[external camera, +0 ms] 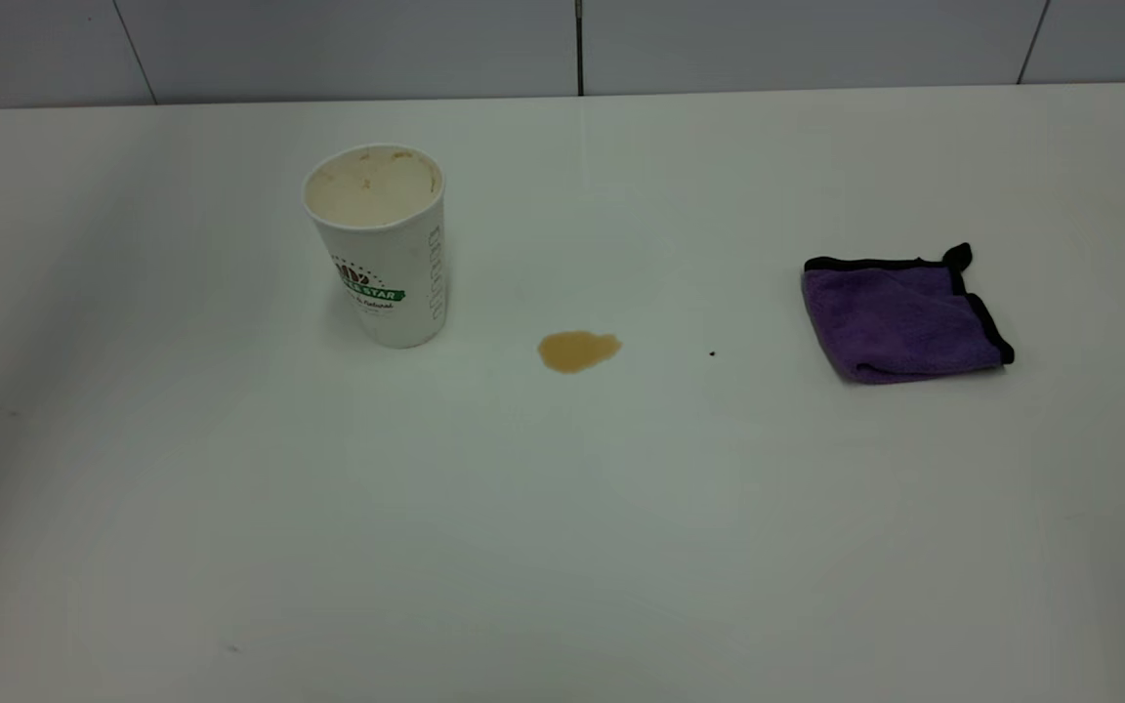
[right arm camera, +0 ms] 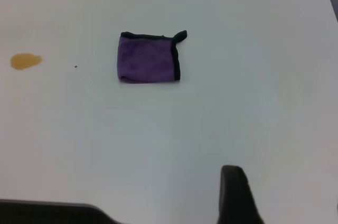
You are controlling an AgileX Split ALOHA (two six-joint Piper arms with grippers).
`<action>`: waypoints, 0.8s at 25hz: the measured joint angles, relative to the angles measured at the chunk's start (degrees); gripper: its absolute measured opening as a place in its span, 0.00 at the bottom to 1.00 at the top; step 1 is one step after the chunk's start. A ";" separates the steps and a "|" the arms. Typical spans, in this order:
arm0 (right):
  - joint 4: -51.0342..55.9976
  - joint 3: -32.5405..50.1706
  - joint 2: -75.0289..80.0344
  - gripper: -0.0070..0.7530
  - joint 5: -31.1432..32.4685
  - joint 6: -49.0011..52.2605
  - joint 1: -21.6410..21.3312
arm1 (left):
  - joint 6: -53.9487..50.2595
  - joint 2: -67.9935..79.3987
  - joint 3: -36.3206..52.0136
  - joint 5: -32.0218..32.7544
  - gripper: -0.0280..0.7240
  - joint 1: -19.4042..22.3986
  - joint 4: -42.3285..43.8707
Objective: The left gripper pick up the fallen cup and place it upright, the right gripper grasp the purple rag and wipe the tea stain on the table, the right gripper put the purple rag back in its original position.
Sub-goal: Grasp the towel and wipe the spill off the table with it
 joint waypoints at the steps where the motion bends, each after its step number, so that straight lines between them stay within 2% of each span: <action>1: 0.00 0.00 0.00 0.65 0.00 0.00 0.00 | 0.00 -2.78 4.63 0.00 0.65 0.00 0.70; 9: 0.00 0.00 0.00 0.65 0.00 0.00 0.00 | -4.77 -28.53 38.65 0.00 0.65 0.00 4.16; 16: 0.00 0.00 0.00 0.65 0.00 0.00 0.00 | -8.90 -44.01 64.74 -0.32 0.65 0.00 4.17; 20: 0.00 0.00 0.00 0.65 0.00 0.00 0.00 | -9.39 -52.82 76.56 -1.44 0.65 0.00 4.84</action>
